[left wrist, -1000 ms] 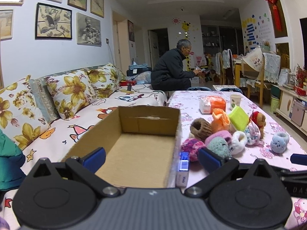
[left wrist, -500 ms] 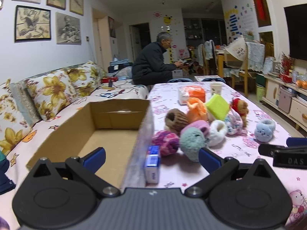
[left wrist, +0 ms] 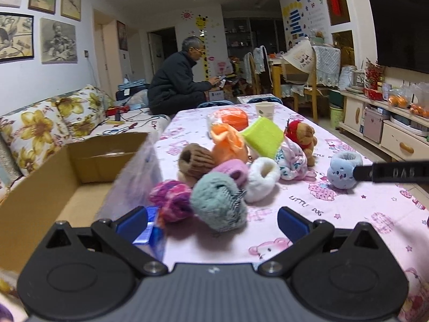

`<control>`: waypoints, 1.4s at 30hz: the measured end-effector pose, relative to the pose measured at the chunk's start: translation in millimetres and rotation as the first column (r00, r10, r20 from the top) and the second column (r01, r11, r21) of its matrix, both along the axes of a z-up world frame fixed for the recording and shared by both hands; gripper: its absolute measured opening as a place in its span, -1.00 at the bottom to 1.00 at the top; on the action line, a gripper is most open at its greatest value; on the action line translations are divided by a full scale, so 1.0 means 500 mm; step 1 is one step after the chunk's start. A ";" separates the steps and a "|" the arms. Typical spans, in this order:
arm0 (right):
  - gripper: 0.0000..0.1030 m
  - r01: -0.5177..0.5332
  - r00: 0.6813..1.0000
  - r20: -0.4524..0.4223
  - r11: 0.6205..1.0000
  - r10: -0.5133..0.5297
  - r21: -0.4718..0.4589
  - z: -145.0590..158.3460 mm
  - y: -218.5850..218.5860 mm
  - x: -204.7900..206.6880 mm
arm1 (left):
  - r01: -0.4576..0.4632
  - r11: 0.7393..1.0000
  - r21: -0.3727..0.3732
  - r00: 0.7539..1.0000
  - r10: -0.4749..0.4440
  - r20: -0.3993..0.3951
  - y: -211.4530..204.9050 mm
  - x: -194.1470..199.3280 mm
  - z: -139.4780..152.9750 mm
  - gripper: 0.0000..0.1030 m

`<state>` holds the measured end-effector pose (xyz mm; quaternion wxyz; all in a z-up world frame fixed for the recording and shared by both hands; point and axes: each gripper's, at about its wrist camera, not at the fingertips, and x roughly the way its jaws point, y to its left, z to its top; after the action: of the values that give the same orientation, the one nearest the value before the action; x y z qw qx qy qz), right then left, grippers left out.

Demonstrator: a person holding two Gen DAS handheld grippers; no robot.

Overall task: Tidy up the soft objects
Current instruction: 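Grasp the mint-green fuzzy slipper with the left gripper while the right gripper grasps the light-blue plush slipper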

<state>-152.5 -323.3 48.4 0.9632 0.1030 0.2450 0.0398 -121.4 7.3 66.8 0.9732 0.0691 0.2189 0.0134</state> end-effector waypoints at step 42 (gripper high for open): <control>0.22 0.082 0.989 -0.127 0.997 -0.082 -0.006 -0.103 -0.022 0.291 | 0.019 0.994 -0.104 0.998 -0.025 -0.056 0.030 0.213 -0.074 -0.07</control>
<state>-7.1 -334.0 -3.3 0.9465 0.1149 0.3014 -0.0064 -15.1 22.1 29.7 0.9689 0.0215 0.2464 -0.0108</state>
